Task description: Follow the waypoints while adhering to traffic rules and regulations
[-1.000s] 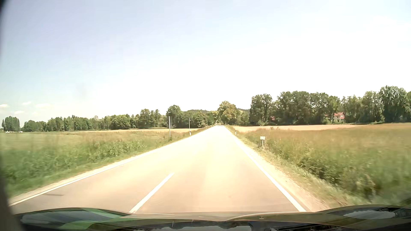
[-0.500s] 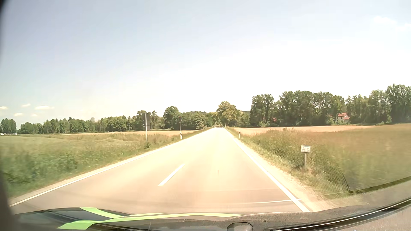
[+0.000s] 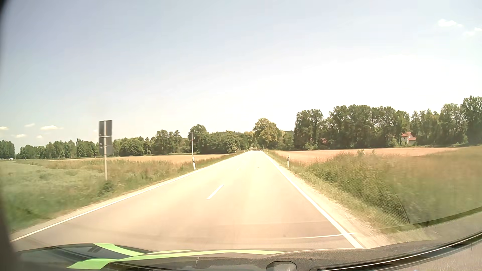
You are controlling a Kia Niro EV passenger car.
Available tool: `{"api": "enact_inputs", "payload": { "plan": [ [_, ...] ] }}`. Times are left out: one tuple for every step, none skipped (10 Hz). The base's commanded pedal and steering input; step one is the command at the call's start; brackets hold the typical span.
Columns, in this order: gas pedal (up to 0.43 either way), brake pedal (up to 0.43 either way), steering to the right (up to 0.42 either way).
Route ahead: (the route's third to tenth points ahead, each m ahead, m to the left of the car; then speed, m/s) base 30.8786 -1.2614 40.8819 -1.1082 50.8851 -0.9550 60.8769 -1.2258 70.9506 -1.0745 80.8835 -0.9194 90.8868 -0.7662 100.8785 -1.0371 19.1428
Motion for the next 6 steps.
{"api": "enact_inputs", "payload": {
  "plan": [
    [0.228,0.0,-0.001],
    [0.228,0.0,-0.001],
    [0.197,0.0,-0.004],
    [0.177,0.0,-0.005],
    [0.157,0.0,-0.005],
    [0.15,0.0,-0.005]
  ]
}}
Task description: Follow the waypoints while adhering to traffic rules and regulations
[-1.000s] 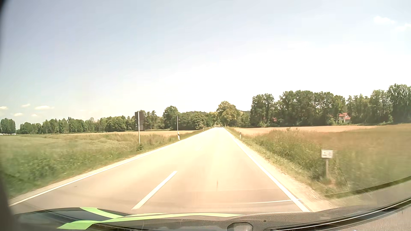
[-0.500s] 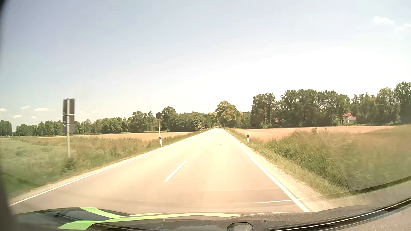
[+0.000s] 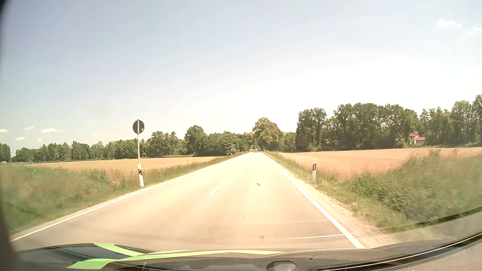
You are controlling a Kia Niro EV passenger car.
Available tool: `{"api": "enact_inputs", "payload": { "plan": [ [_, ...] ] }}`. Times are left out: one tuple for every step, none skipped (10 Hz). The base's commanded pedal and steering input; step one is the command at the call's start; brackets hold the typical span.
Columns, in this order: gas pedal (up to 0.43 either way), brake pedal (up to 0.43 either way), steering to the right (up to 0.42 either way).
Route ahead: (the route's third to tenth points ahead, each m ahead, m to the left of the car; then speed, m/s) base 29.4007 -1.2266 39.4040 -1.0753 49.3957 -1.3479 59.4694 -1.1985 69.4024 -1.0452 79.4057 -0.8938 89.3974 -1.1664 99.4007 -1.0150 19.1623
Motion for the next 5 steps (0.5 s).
{"api": "enact_inputs", "payload": {
  "plan": [
    [0.15,0.0,-0.005],
    [0.15,0.0,-0.004],
    [0.15,0.0,-0.004],
    [0.157,0.0,-0.004],
    [0.169,0.0,-0.003]
  ]
}}
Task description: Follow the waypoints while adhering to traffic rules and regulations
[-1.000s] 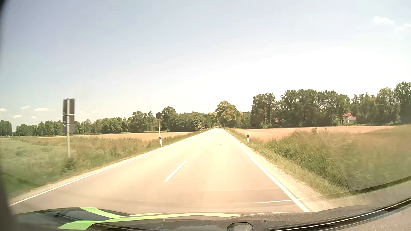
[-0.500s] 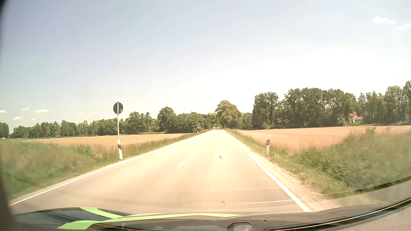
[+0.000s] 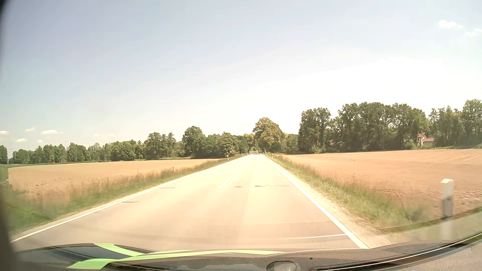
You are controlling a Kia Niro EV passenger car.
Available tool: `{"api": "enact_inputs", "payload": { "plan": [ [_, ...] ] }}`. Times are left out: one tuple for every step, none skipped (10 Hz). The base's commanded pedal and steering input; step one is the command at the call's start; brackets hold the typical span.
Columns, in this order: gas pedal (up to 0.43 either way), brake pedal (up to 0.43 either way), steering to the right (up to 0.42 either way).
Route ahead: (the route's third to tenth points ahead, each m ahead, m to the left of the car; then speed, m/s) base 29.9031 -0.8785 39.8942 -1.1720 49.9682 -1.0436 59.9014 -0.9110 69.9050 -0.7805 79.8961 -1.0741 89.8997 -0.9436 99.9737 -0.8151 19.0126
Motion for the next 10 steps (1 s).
{"api": "enact_inputs", "payload": {
  "plan": [
    [0.169,0.0,-0.003],
    [0.157,0.0,-0.003],
    [0.079,0.0,-0.003],
    [0.079,0.0,-0.003],
    [0.087,0.0,-0.003],
    [0.13,0.0,-0.003],
    [0.15,0.0,-0.003],
    [0.169,0.0,-0.003],
    [0.189,0.0,-0.003],
    [0.189,0.0,-0.002]
  ]
}}
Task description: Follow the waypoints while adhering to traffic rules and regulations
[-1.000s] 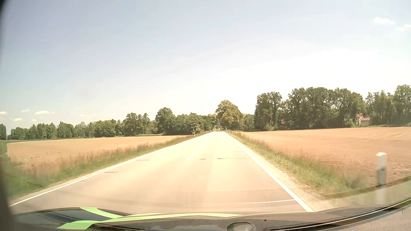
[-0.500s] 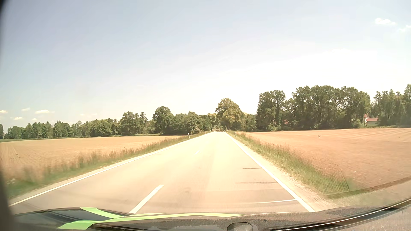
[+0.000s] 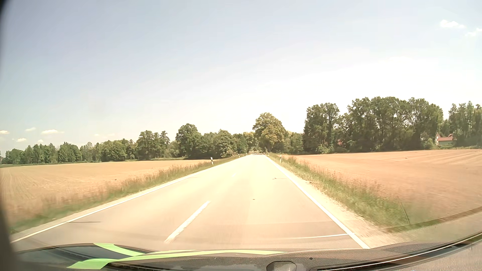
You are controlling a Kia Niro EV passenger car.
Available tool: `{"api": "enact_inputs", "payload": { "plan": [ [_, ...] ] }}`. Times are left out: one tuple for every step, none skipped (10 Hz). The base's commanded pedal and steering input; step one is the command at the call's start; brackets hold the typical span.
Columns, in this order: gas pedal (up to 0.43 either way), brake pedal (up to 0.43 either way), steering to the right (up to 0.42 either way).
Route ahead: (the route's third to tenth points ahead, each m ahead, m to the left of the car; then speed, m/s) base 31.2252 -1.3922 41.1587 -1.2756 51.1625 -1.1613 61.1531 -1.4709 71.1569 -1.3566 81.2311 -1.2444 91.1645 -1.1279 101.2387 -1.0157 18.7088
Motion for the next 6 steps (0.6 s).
{"api": "enact_inputs", "payload": {
  "plan": [
    [0.197,0.0,-0.001],
    [0.197,0.0,-0.001],
    [0.189,0.0,-0.001],
    [0.13,0.0,-0.001],
    [0.11,0.0,-0.001],
    [0.098,0.0,-0.001]
  ]
}}
